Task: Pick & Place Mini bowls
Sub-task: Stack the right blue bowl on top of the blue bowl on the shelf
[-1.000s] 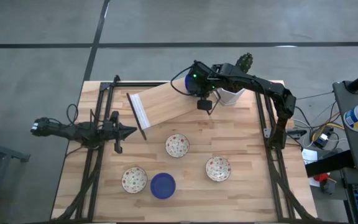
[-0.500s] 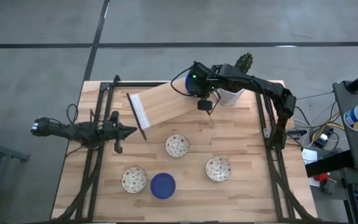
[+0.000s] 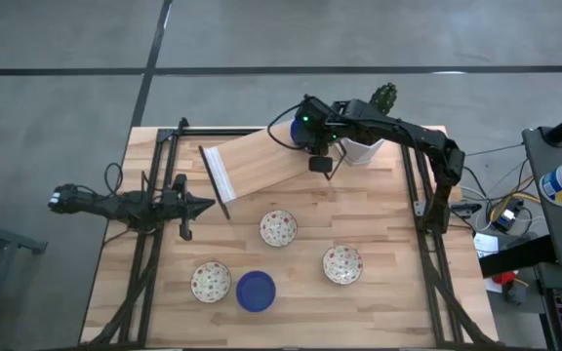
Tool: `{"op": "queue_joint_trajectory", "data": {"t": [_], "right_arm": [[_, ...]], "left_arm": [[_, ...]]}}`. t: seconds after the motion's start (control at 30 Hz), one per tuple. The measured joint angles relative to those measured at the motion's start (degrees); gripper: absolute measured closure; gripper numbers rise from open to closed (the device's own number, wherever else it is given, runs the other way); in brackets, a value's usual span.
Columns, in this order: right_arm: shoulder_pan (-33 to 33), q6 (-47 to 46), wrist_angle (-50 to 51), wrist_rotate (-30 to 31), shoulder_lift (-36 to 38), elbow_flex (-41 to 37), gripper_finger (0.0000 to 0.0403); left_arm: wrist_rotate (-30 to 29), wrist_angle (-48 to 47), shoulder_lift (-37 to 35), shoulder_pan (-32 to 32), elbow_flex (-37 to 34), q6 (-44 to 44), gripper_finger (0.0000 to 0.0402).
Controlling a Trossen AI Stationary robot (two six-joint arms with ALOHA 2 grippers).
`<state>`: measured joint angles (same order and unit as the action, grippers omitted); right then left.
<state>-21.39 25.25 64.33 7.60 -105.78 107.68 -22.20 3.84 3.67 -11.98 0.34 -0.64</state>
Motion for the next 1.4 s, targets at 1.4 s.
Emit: {"op": "queue_joint_trajectory", "data": {"t": [1.4], "right_arm": [[2.0, -1.9, -0.2, 6.8, -0.9, 1.2, 0.0394]], "left_arm": [[0.0, 0.0, 0.0, 0.0, 0.0, 0.0, 0.0402]]}}
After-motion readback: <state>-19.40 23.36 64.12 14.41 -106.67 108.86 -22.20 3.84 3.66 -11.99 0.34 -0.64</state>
